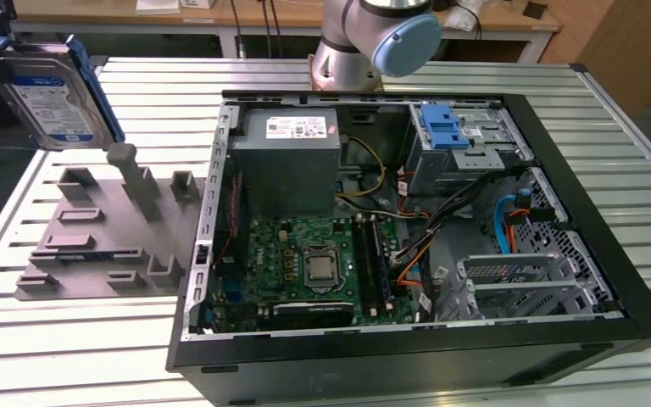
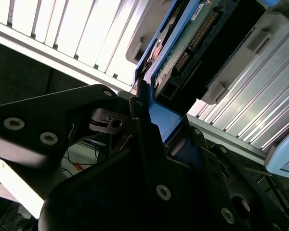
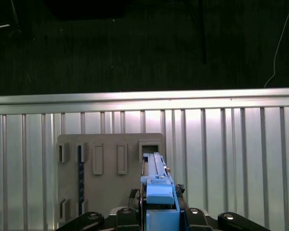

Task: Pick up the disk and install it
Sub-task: 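Pick up the disk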

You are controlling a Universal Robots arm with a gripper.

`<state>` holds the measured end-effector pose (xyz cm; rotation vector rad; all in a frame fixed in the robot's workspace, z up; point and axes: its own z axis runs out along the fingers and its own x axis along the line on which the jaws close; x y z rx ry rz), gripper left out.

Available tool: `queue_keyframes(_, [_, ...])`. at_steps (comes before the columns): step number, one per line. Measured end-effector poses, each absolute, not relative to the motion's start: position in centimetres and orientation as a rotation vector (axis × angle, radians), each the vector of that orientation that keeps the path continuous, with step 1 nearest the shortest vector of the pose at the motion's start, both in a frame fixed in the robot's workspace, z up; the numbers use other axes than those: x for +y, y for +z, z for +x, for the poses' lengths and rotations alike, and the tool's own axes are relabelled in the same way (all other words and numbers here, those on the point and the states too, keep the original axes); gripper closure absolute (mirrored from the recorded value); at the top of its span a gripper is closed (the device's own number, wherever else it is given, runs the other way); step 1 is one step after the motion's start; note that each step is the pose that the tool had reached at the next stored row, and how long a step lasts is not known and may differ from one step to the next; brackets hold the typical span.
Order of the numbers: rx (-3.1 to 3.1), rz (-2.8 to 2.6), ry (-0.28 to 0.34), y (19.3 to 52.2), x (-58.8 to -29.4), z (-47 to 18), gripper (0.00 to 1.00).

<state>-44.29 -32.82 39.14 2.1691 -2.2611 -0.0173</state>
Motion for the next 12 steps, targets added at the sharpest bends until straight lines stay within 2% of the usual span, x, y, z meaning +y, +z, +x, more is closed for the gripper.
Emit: queue_keyframes(12, [-2.261, 2.169, -0.017, 39.65, -32.82, -44.29, 0.64])
